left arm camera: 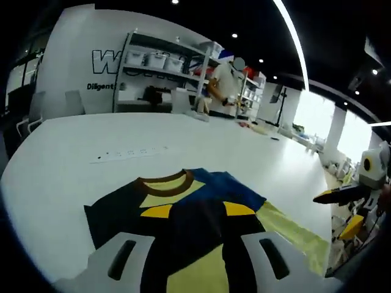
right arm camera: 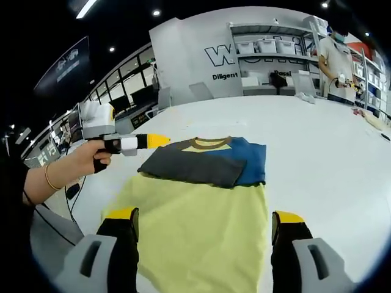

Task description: Fold the garment on the visible template until the final outline fits inside the template.

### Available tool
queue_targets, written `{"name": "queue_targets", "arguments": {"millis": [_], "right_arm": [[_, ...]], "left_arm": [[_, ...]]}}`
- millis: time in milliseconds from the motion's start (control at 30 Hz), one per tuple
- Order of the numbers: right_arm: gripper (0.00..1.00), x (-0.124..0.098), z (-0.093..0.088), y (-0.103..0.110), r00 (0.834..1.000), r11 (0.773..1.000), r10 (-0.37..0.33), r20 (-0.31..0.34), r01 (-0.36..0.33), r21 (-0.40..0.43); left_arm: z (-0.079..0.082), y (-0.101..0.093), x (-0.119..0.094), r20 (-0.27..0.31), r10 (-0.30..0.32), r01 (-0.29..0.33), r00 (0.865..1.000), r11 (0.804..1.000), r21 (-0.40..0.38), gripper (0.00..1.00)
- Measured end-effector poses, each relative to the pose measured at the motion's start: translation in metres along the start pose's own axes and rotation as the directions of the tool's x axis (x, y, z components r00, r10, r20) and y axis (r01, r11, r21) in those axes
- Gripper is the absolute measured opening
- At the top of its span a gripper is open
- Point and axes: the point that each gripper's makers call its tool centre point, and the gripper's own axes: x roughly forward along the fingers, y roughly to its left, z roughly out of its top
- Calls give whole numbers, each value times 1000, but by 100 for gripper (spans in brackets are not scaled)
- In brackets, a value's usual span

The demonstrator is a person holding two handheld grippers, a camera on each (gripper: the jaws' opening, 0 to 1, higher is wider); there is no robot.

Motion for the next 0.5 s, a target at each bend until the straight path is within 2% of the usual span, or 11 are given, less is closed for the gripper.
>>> {"name": "queue_targets", "arguments": {"millis": [33, 233, 333, 500], "right_arm": [[88, 0, 0, 0, 1000, 1000, 1, 0, -1, -2], [88, 1, 0, 0, 1000, 1000, 3, -3, -3, -6], [89, 1, 0, 0, 1000, 1000, 4, -3, -4, -8], [91, 3, -1, 0, 1000, 1000, 6, -9, -6, -12]], "left_arm": [[-2, 8, -4, 5, 26, -26, 1000, 999, 24, 24], [-12, 28, -19, -12, 67, -66, 998, 997, 33, 25], [-18, 40, -26, -21, 90, -89, 996, 996, 11, 25], [-31, 61, -36, -60, 160, -159, 985, 987, 29, 25]]}}
